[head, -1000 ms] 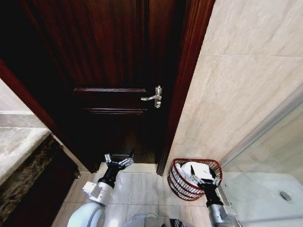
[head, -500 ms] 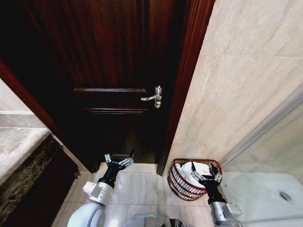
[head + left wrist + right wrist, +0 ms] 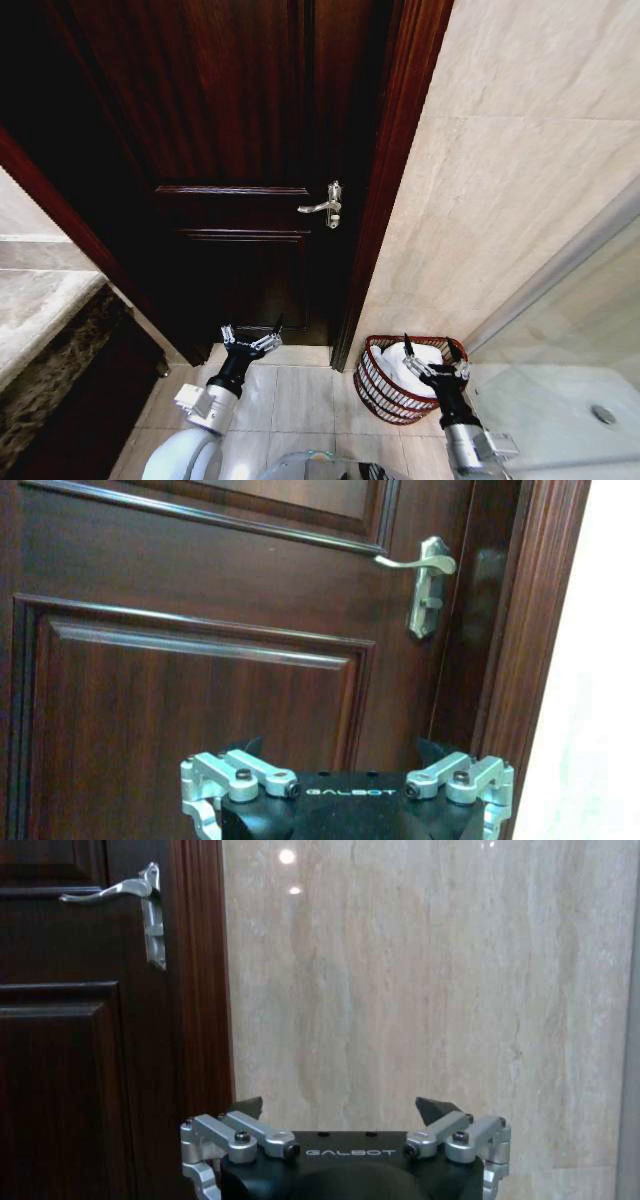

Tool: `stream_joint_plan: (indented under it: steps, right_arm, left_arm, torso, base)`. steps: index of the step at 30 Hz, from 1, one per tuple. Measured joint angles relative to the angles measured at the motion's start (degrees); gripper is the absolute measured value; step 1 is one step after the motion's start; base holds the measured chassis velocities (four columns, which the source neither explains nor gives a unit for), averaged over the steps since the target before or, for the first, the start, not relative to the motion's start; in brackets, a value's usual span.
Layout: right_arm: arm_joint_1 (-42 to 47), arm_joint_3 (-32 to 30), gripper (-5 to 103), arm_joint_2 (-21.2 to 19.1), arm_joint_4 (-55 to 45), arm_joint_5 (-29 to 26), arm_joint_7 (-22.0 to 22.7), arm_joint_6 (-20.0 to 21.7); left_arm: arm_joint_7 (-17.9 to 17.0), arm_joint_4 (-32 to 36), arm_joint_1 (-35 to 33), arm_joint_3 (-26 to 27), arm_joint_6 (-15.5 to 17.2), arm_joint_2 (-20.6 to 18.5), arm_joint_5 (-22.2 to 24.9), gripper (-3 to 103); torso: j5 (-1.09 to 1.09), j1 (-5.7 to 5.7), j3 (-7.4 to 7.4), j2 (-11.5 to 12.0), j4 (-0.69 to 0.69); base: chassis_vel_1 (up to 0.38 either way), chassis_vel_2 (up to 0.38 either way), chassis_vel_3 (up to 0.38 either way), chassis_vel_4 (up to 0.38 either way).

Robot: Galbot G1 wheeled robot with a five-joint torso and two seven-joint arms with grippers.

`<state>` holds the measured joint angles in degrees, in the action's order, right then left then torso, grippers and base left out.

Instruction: Discard the used towel into the hamper.

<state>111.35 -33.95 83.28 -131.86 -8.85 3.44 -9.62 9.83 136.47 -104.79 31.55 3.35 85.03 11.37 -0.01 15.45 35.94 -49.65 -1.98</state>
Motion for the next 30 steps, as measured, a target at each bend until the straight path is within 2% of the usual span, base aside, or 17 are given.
stream_joint_plan:
  steps: [5, 10, 30]
  right_arm:
    - [-0.18, -0.57, 100, 0.8, 0.05, 1.88, 0.0, -0.2]
    - [-0.5, -1.87, 100, 0.83, 0.4, 3.25, -2.17, 1.28]
    - [-0.46, -1.89, 100, 0.82, 0.31, 3.23, -2.48, 1.85]
  left_arm:
    - [0.0, 0.0, 0.0, 0.0, 0.0, 0.0, 0.0, 100]
    - [0.0, 0.0, 0.0, 0.0, 0.0, 0.0, 0.0, 100]
    - [0.0, 0.0, 0.0, 0.0, 0.0, 0.0, 0.0, 100]
  torso:
    - [0.0, 0.0, 0.0, 0.0, 0.0]
    - [0.01, 0.0, 0.0, 0.0, 0.0]
    - [0.0, 0.0, 0.0, 0.0, 0.0]
  base:
    - [0.0, 0.0, 0.0, 0.0]
    - [0.0, 0.0, 0.0, 0.0]
    - [0.0, 0.0, 0.0, 0.0]
